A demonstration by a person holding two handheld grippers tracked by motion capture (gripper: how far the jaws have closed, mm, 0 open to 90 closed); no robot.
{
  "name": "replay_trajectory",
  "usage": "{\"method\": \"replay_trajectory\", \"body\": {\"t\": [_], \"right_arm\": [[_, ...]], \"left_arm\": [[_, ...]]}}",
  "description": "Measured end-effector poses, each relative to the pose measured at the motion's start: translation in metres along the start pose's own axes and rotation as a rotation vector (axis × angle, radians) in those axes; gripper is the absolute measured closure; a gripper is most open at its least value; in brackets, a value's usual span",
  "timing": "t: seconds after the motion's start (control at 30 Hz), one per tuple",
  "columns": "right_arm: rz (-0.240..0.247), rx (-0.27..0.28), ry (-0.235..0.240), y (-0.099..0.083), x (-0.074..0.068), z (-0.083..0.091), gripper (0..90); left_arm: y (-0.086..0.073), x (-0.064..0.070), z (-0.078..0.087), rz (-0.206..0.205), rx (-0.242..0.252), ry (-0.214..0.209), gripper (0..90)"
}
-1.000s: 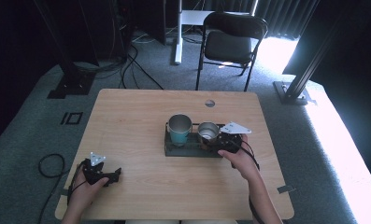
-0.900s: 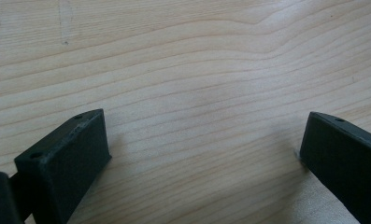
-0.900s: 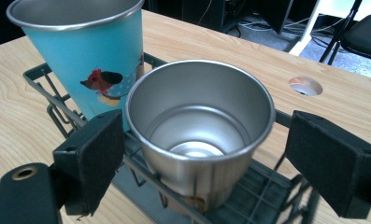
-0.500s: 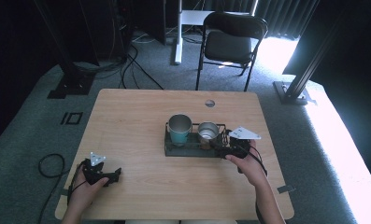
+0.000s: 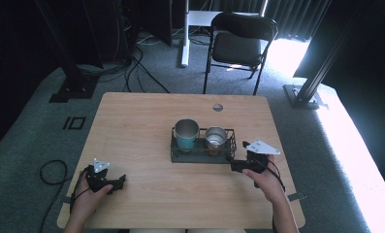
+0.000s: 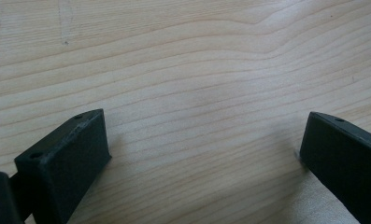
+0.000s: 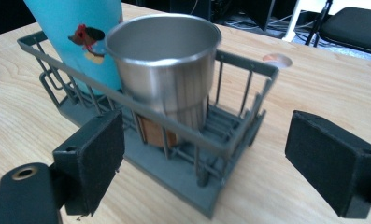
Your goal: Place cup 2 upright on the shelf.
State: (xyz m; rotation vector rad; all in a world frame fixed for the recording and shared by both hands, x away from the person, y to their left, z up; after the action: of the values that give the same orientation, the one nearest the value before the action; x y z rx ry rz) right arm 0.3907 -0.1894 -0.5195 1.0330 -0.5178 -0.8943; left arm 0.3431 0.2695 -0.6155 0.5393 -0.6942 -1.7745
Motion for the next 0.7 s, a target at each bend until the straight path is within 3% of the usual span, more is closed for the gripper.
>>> {"method": "replay_trajectory", "body": {"t": [0.4,0.7], "right_arm": [[-0.031,-0.02,-0.031,-0.032,0.016,0.023,11.7],[-0.053,-0.063,-0.062,-0.06,0.031,0.029,11.7]], "left_arm": [[0.0,0.0,0.0,0.0,0.0,0.0,2.0],[0.0,0.0,0.0,0.0,0.0,0.0,2.0]]}}
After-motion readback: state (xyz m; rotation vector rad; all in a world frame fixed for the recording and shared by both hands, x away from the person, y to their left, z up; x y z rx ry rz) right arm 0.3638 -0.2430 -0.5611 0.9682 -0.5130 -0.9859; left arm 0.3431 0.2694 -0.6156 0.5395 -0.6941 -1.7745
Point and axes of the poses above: each handheld gripper's, and its own axes: z roughly backward along the jaws, y roughly out of its top, x roughly to its right, the point moved 8 cm from there along -z, roughly forward along the jaws, and after that the axes turned 1 degree about -z, right-handed, at the moved point
